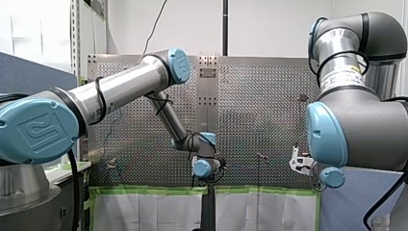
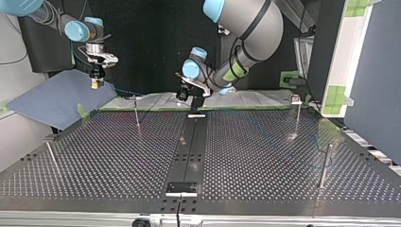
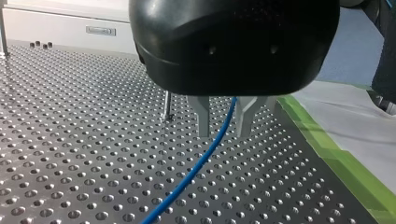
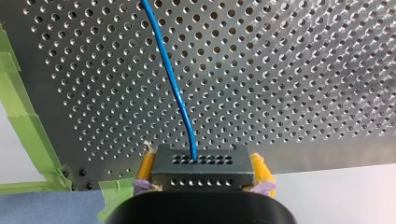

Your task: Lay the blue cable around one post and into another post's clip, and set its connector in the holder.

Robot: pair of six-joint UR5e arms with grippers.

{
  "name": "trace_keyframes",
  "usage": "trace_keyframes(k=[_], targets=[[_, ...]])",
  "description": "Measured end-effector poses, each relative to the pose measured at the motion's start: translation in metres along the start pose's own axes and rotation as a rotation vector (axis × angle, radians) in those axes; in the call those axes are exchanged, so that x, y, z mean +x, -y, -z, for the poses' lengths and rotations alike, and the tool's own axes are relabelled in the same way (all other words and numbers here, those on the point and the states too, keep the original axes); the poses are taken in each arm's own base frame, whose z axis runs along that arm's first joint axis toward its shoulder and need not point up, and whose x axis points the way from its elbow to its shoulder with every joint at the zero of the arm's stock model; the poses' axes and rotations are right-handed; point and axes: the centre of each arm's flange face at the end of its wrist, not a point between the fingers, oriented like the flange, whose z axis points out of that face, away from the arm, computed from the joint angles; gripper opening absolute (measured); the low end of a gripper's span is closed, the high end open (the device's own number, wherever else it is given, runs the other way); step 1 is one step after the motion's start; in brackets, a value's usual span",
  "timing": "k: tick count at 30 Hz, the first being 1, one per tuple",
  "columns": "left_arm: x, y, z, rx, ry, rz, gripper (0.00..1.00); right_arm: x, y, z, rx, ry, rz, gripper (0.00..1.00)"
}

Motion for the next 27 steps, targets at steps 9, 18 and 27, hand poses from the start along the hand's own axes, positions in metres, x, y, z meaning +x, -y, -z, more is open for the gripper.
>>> trace_keyframes(k=[9, 18, 27], targets=[[-0.0001, -0.0010, -0.0004, -0.002, 0.000, -0.001, 0.16, 0.0000, 0.0000, 0.0000, 0.000, 0.000, 0.000, 0.00], [-0.0001, -0.0011, -0.0004, -0.003, 0.000, -0.004, 0.14, 0.0000, 0.0001, 0.0000, 0.000, 0.000, 0.000, 0.00], [-0.0001, -0.0002, -0.0001, -0.002, 0.000, -0.004, 0.07, -0.0004, 0.0002, 0.0004, -0.001, 0.003, -0.001, 0.00]])
